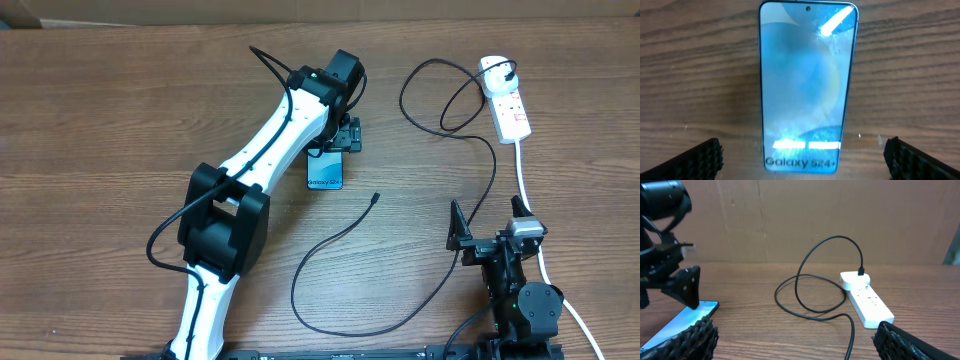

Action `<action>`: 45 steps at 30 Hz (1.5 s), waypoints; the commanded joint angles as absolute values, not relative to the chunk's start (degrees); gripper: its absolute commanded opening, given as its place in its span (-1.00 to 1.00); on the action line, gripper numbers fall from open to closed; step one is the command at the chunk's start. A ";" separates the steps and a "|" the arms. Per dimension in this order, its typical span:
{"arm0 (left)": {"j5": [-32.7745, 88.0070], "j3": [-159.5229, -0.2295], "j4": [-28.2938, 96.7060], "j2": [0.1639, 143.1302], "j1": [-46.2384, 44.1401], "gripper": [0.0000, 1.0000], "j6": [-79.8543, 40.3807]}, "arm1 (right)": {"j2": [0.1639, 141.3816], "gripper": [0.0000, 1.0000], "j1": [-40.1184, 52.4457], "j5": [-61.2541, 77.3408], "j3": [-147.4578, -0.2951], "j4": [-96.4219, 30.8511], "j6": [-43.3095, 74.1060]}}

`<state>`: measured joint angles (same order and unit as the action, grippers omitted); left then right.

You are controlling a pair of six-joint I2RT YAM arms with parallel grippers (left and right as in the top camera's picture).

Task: Plug charger to phone and switch on socket
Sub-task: 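Lower the left gripper over the phone's top edge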

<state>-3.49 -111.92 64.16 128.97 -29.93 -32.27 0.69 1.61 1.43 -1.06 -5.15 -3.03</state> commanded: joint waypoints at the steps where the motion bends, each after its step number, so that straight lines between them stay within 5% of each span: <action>1: -2.66 -112.97 62.06 131.20 -30.04 1.00 -30.28 | 0.16 1.00 1.91 0.91 -0.47 -4.84 -3.27; 45: -3.36 -112.51 59.94 135.41 -30.46 0.99 -29.10 | 0.16 1.00 1.91 0.93 -0.47 -4.84 -3.27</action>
<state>-4.51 -111.92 59.96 134.19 -30.02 -30.28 0.69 1.61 1.41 -1.06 -5.15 -3.05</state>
